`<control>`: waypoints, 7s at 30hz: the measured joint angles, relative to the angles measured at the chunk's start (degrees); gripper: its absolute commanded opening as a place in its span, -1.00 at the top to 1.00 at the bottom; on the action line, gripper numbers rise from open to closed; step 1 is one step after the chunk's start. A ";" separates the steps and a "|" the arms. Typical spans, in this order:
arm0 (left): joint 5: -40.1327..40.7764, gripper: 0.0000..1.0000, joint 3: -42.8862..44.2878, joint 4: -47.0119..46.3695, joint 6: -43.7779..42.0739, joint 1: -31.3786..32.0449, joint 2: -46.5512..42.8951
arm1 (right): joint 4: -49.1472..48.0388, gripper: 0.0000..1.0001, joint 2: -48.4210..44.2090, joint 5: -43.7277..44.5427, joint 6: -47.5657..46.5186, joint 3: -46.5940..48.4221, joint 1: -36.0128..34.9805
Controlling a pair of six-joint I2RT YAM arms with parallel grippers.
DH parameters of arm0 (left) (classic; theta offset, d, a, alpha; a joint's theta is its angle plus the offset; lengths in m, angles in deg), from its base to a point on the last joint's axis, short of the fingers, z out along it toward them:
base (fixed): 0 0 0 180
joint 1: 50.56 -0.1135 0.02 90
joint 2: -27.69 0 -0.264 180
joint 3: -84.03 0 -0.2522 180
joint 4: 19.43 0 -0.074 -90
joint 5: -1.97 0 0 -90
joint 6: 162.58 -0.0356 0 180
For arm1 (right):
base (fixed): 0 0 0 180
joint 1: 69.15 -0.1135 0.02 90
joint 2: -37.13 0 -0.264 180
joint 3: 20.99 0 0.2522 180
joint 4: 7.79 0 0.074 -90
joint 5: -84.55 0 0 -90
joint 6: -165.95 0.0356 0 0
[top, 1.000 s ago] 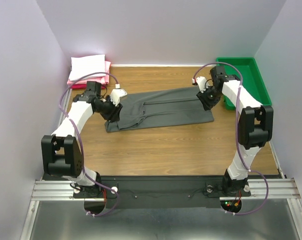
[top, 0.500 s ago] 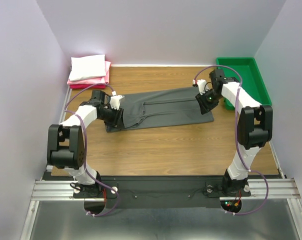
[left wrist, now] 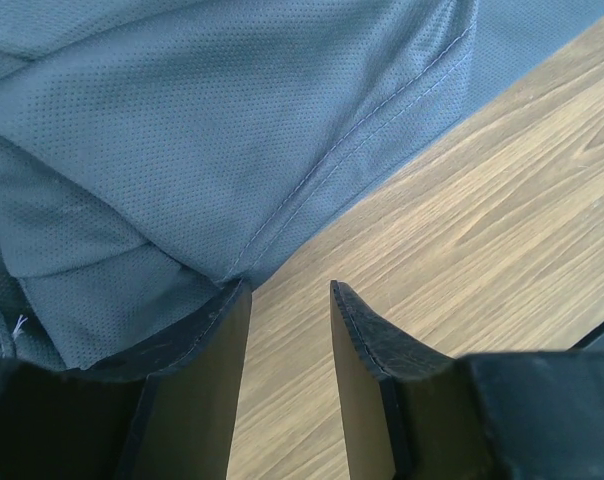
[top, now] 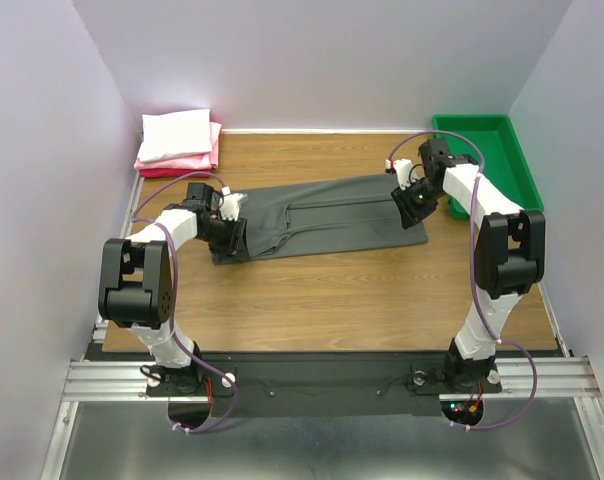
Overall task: Fold and stack the t-shirts
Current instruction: Fold the tshirt
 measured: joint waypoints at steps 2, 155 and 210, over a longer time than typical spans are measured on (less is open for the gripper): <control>0.44 0.02 0.00 0.13 0.00 0.00 -0.26 | 0.00 0.21 0.00 0.04 -0.02 0.00 0.00; -1.73 0.17 29.09 -11.37 6.56 6.75 17.97 | -9.62 0.24 21.94 2.32 0.20 21.16 0.00; 7.04 0.91 38.16 -7.21 1.31 14.01 30.21 | -10.99 0.90 20.92 5.86 -10.14 19.65 3.08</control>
